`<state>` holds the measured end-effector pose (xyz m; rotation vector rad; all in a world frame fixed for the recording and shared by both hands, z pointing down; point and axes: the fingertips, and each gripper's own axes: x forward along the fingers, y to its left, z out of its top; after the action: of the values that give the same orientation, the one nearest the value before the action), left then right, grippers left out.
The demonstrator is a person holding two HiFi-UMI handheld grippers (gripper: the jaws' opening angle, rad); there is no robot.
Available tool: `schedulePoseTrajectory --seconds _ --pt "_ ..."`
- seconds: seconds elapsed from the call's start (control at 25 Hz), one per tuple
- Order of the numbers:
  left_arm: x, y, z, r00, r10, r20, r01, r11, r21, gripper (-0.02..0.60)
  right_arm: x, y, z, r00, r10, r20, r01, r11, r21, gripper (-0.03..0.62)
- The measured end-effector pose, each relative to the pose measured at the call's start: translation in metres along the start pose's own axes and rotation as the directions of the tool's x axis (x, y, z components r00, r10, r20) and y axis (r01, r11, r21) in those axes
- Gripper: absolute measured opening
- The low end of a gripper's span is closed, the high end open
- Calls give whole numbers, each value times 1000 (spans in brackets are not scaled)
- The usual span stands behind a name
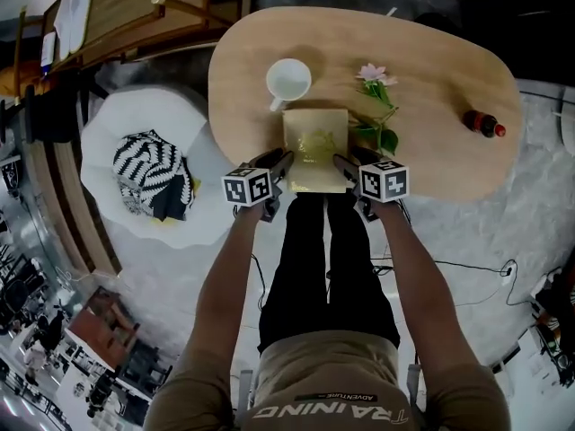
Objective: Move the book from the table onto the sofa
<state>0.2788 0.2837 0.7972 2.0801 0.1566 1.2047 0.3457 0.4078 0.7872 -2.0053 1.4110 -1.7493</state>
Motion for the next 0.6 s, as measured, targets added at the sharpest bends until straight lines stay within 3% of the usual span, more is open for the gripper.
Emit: schedulePoseTrajectory --seconds 0.28,0.48,0.6 --pt "2 0 -1 998 -61 34 63 995 -71 122 20 7 -5 997 65 -49 -66 998 -19 217" --pt "5 5 0 992 -121 46 127 977 -172 123 21 5 -4 997 82 -10 -82 997 3 218" --pt "5 1 -1 990 -131 57 139 974 -178 123 20 5 -6 997 80 -5 -80 997 -3 218"
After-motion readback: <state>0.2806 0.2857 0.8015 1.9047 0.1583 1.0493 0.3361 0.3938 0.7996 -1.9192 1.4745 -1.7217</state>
